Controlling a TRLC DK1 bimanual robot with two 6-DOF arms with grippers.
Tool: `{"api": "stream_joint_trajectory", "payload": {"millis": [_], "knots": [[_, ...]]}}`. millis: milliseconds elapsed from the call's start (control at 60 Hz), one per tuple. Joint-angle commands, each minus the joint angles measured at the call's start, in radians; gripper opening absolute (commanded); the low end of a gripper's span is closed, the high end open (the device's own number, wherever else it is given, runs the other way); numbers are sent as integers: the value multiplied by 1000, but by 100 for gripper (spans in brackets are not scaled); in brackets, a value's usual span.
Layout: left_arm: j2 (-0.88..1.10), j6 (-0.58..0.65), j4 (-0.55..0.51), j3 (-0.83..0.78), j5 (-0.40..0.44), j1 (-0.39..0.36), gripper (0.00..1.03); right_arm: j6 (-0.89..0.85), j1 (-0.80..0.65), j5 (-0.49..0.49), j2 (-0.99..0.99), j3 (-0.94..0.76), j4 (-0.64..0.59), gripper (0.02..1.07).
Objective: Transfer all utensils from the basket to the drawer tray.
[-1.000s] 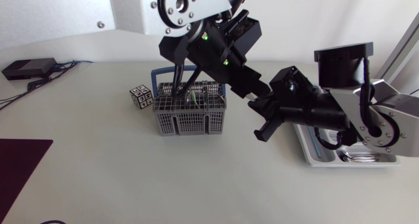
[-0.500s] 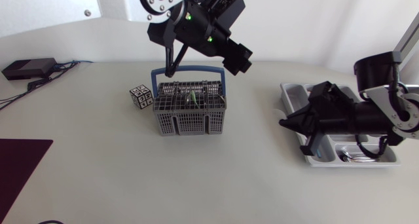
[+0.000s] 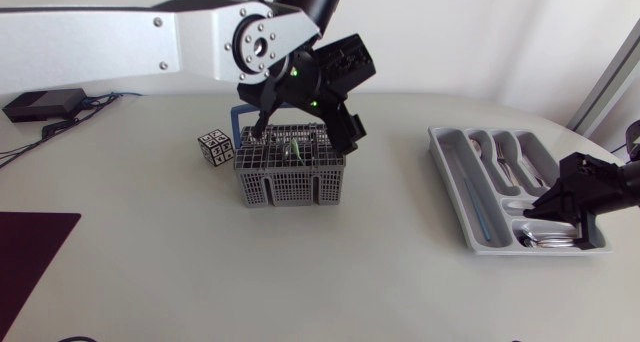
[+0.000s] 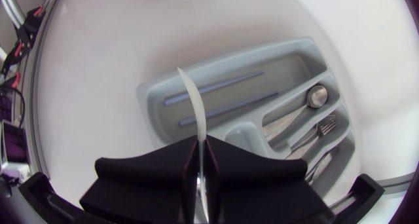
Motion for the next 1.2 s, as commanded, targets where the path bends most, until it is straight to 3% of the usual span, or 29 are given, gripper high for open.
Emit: {"api": "stream_joint_trajectory", "payload": {"millis": [0,233,467,667,767,850,933,1050,1183], "knots": [[31,96,5,-49,-1,-7,89,-142,-38,38,76,62,-51,8],[31,251,11,-129,-1,-8,89,-257,-118,153,201,129,-54,8],[31,362,63,-178,-1,-12,89,-283,-127,221,264,111,34,9],[50,452,71,-175,-1,-7,87,-264,-127,215,232,63,130,49],[58,503,71,-164,-3,-1,81,-243,-127,190,192,48,143,58],[67,540,71,-146,-15,4,78,-231,-127,178,158,31,144,72],[86,586,72,-124,-26,13,72,-218,-113,176,126,5,141,95],[100,649,103,-115,-43,15,60,-209,-89,167,68,-47,135,95],[126,715,147,-112,-72,19,54,-175,-55,133,5,-90,129,95]]}}
